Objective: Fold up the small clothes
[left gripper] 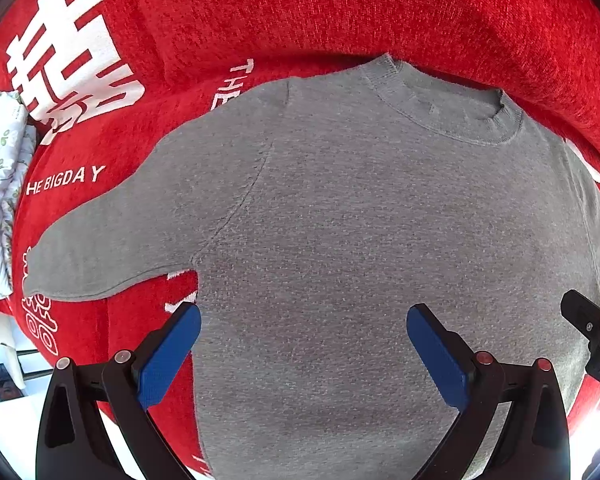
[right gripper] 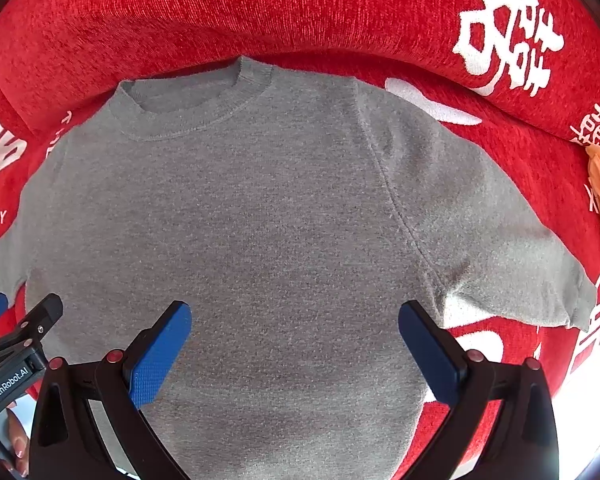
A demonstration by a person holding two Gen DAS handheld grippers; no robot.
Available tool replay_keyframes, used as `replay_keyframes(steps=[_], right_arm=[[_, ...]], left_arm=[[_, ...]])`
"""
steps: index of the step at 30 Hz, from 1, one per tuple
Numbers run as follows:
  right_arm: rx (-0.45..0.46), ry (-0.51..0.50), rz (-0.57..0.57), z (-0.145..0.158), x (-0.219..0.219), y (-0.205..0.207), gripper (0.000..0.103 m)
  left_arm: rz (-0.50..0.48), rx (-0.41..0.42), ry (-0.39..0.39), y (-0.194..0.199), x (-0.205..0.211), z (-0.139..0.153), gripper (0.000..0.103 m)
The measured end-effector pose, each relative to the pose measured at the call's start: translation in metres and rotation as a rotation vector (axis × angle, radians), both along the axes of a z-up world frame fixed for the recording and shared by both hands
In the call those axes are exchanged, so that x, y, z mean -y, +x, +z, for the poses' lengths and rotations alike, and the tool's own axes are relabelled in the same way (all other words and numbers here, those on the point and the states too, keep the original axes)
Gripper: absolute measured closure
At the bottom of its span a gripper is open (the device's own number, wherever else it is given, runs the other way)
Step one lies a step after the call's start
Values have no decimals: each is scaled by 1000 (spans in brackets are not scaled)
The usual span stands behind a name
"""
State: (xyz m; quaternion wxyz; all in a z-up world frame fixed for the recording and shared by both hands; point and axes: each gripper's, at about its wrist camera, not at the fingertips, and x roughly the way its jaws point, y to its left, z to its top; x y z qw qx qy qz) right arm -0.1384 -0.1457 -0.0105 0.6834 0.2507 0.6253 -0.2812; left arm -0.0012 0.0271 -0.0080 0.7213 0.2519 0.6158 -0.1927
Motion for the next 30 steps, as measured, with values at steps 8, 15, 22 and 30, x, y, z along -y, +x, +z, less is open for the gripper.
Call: replay_keyframes(steps=[8, 15, 22, 30], right_arm=[[0, 0, 3, -1, 1, -1, 0], [2, -4, 4, 1, 0, 0, 0], [1, -8, 8, 2, -1, 1, 0], [3, -7, 6, 1, -1, 0, 0]], left_arm=[[9, 0, -3, 3, -4, -2, 0], [11, 1, -4, 5, -4, -2, 0], [17, -6, -13, 5, -2, -2, 0], [25, -8, -16, 5, -4, -2, 0]])
